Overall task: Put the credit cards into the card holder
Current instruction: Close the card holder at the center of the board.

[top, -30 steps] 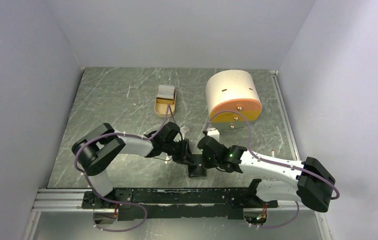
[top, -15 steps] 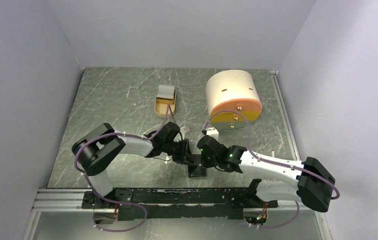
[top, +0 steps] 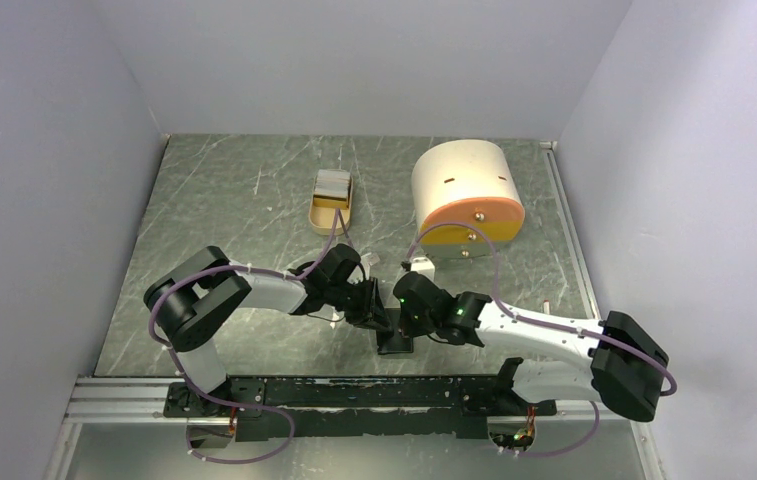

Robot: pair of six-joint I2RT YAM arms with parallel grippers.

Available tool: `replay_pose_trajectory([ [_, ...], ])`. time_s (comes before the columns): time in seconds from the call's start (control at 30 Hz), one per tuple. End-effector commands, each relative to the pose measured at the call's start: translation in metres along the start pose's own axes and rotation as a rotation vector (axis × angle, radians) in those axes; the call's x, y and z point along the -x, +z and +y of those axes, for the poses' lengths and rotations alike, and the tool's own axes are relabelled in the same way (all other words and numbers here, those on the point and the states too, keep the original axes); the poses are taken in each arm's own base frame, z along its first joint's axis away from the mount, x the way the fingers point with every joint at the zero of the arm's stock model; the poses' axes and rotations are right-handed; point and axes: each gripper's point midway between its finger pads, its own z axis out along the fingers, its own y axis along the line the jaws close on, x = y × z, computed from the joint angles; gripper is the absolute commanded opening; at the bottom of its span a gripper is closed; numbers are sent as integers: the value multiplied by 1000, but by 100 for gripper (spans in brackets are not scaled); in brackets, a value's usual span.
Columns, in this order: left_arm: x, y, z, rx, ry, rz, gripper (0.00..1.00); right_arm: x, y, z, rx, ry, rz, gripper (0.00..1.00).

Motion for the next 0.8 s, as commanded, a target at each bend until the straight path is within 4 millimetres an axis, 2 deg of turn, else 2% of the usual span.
replay_pose_trajectory([
  [0.0,-7,5,10,26,2,14,26,-4,2,3,15,6,4,0],
  [0.77,-8,5,11,26,1,15,26,-14,10,2,12,10,36,0],
])
